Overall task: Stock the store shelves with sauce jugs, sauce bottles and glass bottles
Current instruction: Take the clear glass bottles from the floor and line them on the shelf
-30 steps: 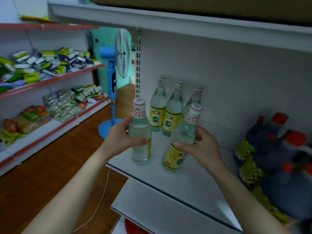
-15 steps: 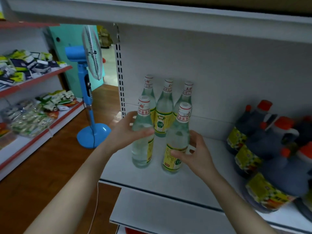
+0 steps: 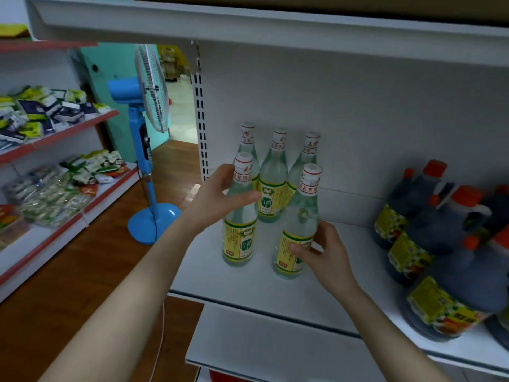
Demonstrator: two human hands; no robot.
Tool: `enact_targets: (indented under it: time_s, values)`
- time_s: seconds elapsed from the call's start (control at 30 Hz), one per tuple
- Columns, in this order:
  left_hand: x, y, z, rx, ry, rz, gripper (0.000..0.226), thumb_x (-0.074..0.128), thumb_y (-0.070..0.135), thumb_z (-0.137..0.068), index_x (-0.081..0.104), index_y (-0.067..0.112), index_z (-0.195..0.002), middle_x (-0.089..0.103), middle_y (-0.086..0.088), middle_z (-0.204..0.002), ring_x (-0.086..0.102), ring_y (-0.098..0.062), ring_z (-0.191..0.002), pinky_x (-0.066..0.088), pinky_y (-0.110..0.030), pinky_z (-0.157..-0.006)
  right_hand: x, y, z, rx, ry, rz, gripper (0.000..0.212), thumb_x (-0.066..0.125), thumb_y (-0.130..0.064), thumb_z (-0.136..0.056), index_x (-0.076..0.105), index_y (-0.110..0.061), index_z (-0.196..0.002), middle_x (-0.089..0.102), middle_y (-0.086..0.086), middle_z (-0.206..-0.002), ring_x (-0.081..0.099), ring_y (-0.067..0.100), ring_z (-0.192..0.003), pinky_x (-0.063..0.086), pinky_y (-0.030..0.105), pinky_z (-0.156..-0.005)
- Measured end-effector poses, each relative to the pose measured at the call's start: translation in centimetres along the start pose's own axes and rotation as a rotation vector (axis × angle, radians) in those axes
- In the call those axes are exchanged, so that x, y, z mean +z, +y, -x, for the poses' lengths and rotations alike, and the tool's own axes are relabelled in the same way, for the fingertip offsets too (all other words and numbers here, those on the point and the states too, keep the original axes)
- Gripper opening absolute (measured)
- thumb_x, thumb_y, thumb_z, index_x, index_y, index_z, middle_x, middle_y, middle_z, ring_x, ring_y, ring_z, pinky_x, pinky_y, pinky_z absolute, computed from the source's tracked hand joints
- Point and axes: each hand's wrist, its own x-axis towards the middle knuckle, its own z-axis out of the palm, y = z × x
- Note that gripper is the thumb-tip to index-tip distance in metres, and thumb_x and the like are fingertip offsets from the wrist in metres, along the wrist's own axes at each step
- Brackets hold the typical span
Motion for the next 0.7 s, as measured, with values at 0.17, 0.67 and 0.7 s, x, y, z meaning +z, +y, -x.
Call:
enact_targets:
  time_s: [0.17, 0.67, 0.7]
  values:
    - [-0.7, -0.1, -0.8, 0.056, 0.044, -0.069, 0.035, 0.071, 0.018, -0.079, 0.056, 0.019, -0.111, 0.064, 0.004, -0.104, 0.058, -0.006, -0.095, 0.044, -0.014, -0.077, 0.0, 0.1, 0.0, -0.003, 0.000, -0.010, 0.056, 0.075, -0.004, -0.071, 0.047, -0.012, -0.119, 0.055, -0.012, -0.105, 0.053, -0.006, -0.096, 0.046, 0.002, -0.069]
    - [-0.9, -0.9, -4.1, 0.091, 0.125, -0.096, 0.039, 0.061, 0.006, -0.086, 0.047, 0.008, -0.123, 0.057, 0.005, -0.103, 0.056, -0.006, -0.091, 0.043, -0.004, -0.067, 0.1, 0.3, -0.1, -0.009, -0.023, -0.035, 0.056, 0.074, 0.000, -0.072, 0.047, -0.012, -0.120, 0.055, -0.011, -0.107, 0.053, -0.001, -0.099, 0.045, 0.001, -0.069]
    - [-1.0, -1.0, -4.4, 0.089, 0.126, -0.110, 0.040, 0.061, 0.007, -0.086, 0.046, 0.007, -0.123, 0.057, 0.003, -0.105, 0.056, -0.009, -0.094, 0.042, -0.006, -0.071, 0.1, 0.3, -0.1, -0.010, -0.023, -0.036, 0.056, 0.074, 0.000, -0.072, 0.047, -0.012, -0.119, 0.055, -0.012, -0.107, 0.053, -0.002, -0.099, 0.044, 0.001, -0.069]
